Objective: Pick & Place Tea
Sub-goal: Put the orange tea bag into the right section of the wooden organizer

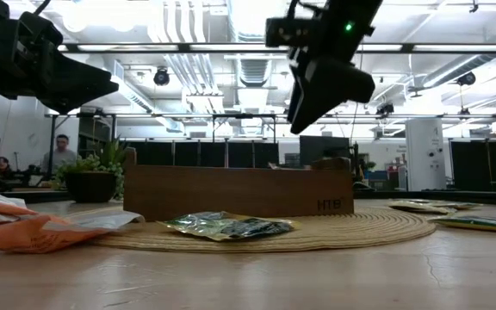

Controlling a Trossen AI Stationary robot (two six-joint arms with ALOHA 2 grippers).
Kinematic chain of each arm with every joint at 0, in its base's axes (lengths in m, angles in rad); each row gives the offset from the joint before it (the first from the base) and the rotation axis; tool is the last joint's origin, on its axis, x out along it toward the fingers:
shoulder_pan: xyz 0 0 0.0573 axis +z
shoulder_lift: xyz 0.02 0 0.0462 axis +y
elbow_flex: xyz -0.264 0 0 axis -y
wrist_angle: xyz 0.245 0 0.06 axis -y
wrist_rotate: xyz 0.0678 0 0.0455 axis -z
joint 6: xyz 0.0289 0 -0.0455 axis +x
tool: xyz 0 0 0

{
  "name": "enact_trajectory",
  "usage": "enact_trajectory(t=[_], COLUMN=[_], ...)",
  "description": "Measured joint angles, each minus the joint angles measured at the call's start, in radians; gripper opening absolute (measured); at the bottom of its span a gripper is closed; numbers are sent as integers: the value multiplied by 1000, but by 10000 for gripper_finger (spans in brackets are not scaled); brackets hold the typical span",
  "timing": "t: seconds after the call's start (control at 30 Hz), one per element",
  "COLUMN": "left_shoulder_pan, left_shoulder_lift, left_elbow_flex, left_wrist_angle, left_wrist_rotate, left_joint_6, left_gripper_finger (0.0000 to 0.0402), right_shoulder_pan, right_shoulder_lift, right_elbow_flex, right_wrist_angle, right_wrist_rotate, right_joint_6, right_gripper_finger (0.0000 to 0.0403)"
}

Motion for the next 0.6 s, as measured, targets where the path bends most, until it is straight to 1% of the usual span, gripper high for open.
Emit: enact_trajectory(t=[0.2,0.37,0.53,0.6], left_shoulder_pan=[0,0,0,0], left_shoulder_lift=[0,0,0,0], left_elbow_flex=[0,0,0,0], left_wrist_angle=[0,0,0,0], left_wrist_rotate=[0,0,0,0], left_joint_6=[0,0,0,0], left_gripper_finger=[165,165,165,165], right_shoulder_pan=[-108,-189,-235,-240], right_shoulder_lift=[0,0,0,0], right_elbow_flex=[-16,-35,-44,-47], right_wrist_angle=[23,86,110,111], right_wrist_rotate=[-199,-413,-541,-571], right_joint_6=[-51,-107,-138,-139], right_gripper_finger=[185,172,161,156])
